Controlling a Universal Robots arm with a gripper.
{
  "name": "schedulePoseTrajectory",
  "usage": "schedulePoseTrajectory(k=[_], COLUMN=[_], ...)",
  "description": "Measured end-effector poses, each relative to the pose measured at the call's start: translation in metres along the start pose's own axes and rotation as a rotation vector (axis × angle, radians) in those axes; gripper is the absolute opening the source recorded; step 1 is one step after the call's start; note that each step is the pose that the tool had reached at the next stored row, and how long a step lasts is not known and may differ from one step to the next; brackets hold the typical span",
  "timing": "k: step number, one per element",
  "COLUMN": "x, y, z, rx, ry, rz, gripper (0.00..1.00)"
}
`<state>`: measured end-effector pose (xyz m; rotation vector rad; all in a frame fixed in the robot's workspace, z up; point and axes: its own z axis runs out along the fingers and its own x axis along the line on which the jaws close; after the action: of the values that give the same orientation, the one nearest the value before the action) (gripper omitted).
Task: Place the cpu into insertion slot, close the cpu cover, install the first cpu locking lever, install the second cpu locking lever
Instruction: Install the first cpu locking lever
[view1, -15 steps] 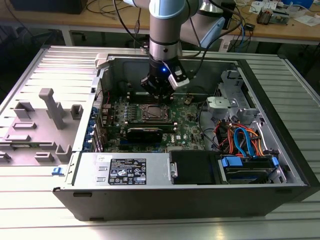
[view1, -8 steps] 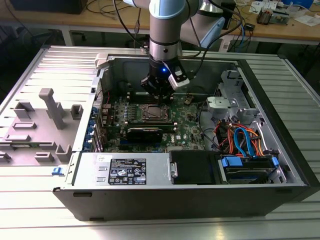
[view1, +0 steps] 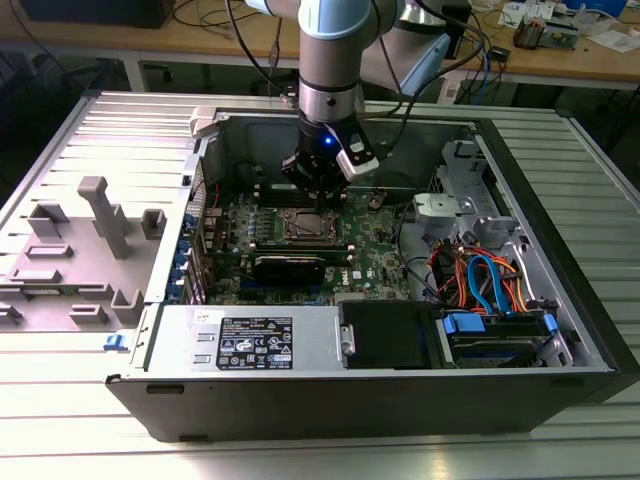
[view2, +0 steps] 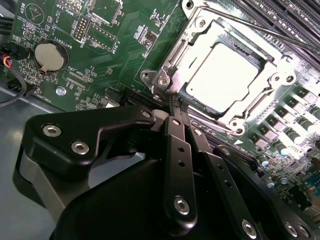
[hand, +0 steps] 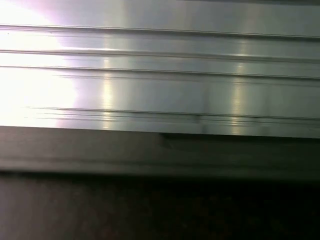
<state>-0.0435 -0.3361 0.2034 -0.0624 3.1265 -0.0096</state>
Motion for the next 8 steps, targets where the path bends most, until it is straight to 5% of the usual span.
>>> schedulePoseTrajectory(k=[8], x=[-0.0004], y=[0.0003], z=[-0.0045], rx=[-0.0046], ry=[-0.0015], rz=[0.000], gripper=[0.11])
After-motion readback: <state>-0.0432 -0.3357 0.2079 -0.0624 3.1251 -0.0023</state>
